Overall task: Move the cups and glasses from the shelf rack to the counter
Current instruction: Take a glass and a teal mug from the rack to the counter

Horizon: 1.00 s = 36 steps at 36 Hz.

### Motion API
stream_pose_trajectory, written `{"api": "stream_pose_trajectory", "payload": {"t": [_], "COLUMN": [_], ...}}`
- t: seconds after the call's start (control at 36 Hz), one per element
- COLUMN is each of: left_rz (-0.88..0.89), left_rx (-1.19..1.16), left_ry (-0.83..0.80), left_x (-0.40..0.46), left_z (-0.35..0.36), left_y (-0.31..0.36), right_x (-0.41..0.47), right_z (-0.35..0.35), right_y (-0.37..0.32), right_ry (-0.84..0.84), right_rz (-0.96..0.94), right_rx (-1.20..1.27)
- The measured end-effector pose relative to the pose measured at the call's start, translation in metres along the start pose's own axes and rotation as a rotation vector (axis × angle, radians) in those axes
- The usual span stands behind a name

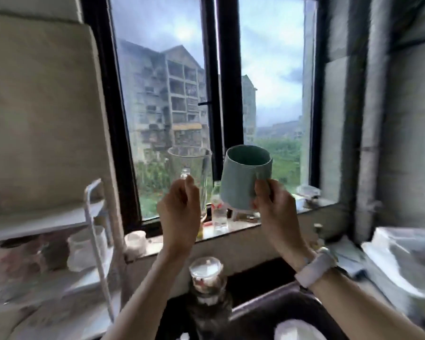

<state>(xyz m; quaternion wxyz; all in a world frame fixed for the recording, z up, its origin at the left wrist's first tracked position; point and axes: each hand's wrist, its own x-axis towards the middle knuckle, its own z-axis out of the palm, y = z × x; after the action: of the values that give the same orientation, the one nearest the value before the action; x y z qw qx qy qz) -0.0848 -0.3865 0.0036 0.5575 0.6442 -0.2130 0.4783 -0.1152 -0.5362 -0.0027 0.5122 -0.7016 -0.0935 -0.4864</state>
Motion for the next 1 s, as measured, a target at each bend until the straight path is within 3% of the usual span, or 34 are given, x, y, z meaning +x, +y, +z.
{"api": "stream_pose_trajectory", "payload": {"t": [0.22,0.44,0.72,1.0], "left_rz": [-0.192,-0.228,-0.299,-0.395], "left_rx": [-0.19,-0.466,-0.787,-0.958], "left_ry": [-0.27,-0.57,-0.935,-1.199], "left_x": [-0.133,-0.259,-0.404,-0.504], "left_z": [0.164,0.305,0.438,0.6], "left_y": [0.063,0.162,0.274,0.349], "right_x": [-0.043,-0.1,-0.16,-0.145], "right_z": [-0.229,-0.432,-0.611,-0.766], "right_y": [0.055,0.069,0.083,0.14], "right_ry": [0.143,0.409,0.694,0.925], "right_rz": [0.182,0.371,0.544,0.689], "right_rx": [-0.367,-0.666,-0.892,-1.02]}}
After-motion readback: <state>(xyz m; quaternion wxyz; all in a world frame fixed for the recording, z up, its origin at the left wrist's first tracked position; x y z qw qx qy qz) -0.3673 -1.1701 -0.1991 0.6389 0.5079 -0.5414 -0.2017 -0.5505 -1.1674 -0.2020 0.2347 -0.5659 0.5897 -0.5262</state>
